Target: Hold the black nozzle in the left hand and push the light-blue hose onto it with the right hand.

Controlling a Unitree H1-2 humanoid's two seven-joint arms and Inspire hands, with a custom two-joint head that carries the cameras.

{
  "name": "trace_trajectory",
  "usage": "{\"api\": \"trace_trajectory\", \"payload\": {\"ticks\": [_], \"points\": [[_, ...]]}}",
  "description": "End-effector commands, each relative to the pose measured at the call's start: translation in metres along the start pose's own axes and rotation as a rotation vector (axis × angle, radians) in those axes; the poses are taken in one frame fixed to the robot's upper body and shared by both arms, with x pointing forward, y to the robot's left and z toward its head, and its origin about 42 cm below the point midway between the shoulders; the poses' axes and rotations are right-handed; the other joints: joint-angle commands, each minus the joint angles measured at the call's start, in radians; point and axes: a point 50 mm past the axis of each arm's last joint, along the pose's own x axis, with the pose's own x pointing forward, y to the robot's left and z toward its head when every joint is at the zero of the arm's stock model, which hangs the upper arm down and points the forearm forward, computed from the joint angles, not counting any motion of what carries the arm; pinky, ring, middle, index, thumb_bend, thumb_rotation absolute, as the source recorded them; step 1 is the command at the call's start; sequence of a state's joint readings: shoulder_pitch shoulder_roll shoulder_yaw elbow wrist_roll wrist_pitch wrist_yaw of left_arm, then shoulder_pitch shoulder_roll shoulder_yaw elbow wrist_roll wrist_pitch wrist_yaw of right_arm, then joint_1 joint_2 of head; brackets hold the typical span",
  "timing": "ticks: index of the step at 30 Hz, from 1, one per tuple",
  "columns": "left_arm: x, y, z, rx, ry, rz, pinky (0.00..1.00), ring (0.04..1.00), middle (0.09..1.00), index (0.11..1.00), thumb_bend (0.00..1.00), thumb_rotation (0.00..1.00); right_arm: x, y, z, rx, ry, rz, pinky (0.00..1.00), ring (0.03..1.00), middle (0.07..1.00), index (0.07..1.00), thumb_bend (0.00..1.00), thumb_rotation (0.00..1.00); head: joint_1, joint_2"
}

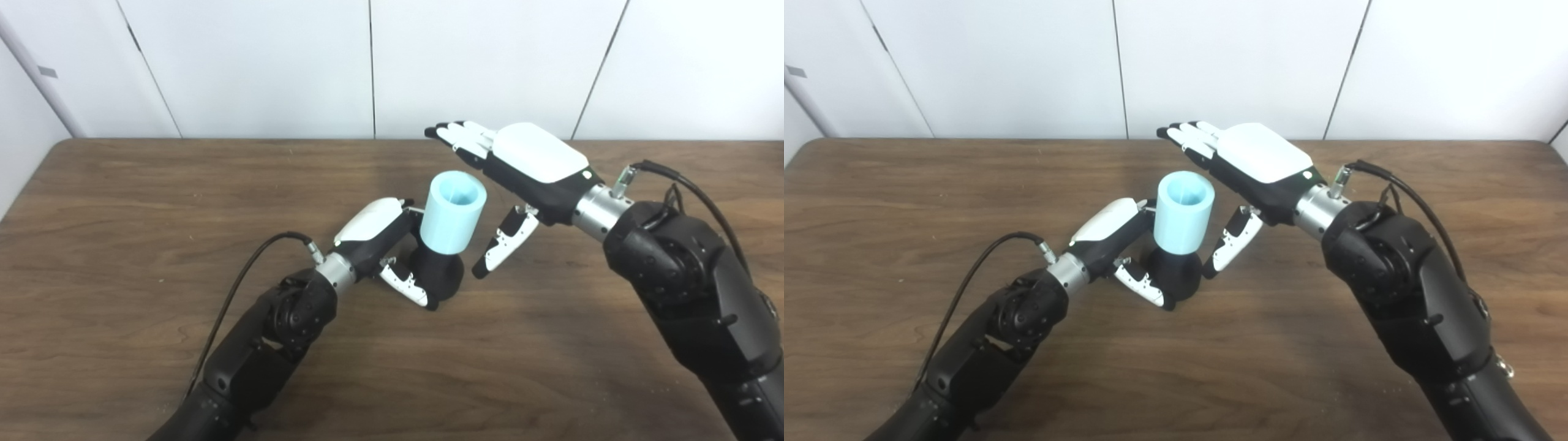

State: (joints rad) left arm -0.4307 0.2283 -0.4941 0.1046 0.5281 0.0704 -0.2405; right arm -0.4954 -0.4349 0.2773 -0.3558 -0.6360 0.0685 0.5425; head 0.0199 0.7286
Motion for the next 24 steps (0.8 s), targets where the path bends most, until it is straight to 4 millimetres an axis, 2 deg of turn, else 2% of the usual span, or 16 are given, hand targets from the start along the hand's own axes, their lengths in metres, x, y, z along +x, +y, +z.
{"api": "trace_trajectory", "payload": {"ticks": [1, 10, 16, 18, 19, 20, 22, 24], "points": [[-0.010, -0.038, -0.020, -0.024, 0.105, -0.153, 1.00, 0.615, 0.460, 0.499, 0.53, 0.00, -0.006, -0.025, 0.006, -0.030, -0.065, -0.101, 0.90, 1.000, 1.000, 1.000, 1.00, 0.29, 0.000, -0.004], [-0.011, -0.039, -0.025, -0.026, 0.111, -0.160, 1.00, 0.616, 0.460, 0.499, 0.53, 0.00, -0.027, -0.032, 0.011, 0.003, -0.170, -0.116, 0.90, 1.000, 1.000, 1.000, 1.00, 0.31, -0.002, -0.017], [-0.013, -0.038, -0.026, -0.018, 0.114, -0.160, 1.00, 0.616, 0.460, 0.499, 0.53, 0.00, -0.034, -0.027, 0.017, 0.025, -0.186, -0.086, 0.91, 1.000, 1.000, 1.000, 0.99, 0.31, -0.007, -0.023], [-0.013, -0.038, -0.026, -0.013, 0.117, -0.161, 1.00, 0.616, 0.459, 0.499, 0.53, 0.00, -0.036, -0.023, 0.016, 0.048, -0.194, -0.059, 0.93, 1.000, 1.000, 1.000, 0.93, 0.35, -0.005, -0.024], [-0.013, -0.038, -0.026, -0.010, 0.118, -0.161, 1.00, 0.617, 0.456, 0.500, 0.53, 0.00, -0.036, -0.022, 0.015, 0.060, -0.199, -0.045, 0.95, 1.000, 1.000, 1.000, 0.85, 0.42, -0.004, -0.024], [-0.013, -0.038, -0.026, -0.008, 0.119, -0.162, 1.00, 0.617, 0.454, 0.501, 0.53, 0.00, -0.036, -0.021, 0.014, 0.070, -0.204, -0.032, 0.96, 1.000, 1.000, 1.000, 0.81, 0.46, -0.004, -0.024], [-0.013, -0.038, -0.025, -0.006, 0.119, -0.162, 1.00, 0.617, 0.451, 0.502, 0.53, 0.00, -0.036, -0.021, 0.013, 0.082, -0.213, -0.013, 0.98, 1.000, 1.000, 1.000, 0.77, 0.54, -0.004, -0.024], [-0.013, -0.038, -0.025, -0.004, 0.119, -0.162, 1.00, 0.617, 0.451, 0.503, 0.53, 0.00, -0.035, -0.020, 0.013, 0.093, -0.218, 0.006, 0.98, 1.000, 1.000, 1.000, 0.76, 0.57, -0.006, -0.027]]}}
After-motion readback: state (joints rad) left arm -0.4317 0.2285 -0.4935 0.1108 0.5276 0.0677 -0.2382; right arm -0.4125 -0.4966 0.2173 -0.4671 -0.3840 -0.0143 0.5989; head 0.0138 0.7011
